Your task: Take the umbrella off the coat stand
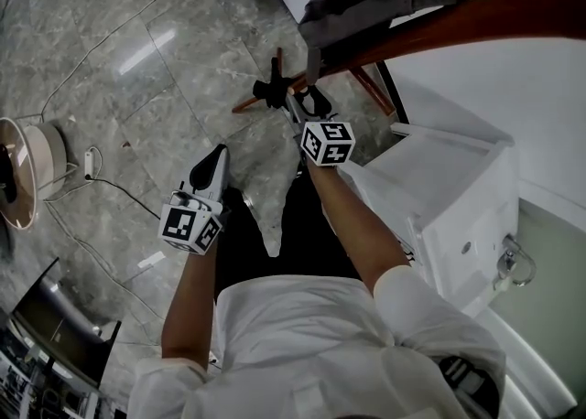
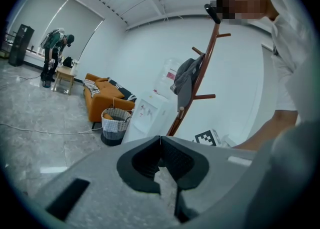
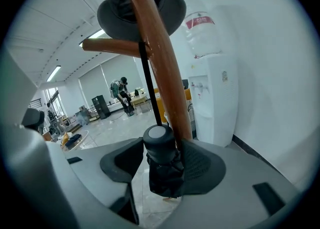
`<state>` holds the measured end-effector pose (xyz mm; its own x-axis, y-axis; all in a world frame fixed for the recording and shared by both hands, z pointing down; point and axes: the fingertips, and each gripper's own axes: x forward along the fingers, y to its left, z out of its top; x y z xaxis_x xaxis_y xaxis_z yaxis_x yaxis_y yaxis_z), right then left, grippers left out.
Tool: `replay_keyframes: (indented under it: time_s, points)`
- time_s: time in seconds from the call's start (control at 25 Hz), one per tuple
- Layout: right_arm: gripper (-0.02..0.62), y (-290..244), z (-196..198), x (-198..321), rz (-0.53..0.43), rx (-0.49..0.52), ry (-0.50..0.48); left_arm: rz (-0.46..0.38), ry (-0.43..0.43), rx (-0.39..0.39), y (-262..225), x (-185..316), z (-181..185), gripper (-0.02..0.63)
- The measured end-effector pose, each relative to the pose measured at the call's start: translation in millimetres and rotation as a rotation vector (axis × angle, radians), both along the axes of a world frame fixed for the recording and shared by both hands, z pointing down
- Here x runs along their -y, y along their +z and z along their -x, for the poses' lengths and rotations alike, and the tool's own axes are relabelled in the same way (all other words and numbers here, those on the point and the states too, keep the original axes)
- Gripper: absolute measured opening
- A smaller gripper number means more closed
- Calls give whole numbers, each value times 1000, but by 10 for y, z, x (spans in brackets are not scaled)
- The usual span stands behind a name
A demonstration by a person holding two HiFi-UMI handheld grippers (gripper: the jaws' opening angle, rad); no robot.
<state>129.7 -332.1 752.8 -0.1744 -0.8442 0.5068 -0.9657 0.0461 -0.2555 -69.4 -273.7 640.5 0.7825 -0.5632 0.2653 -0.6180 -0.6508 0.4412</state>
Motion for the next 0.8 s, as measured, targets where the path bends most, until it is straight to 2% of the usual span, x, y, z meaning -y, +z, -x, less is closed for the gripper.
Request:
replay_keyframes:
  time_s: [0.4,0.8]
  points:
    - [202,-58,36,34,-16,-35,-79,60,-5,-12,129,-68,44,17]
    - [199,-410,51,-74,-28,-44,-130,19,-9,-28,-180,42,46,17]
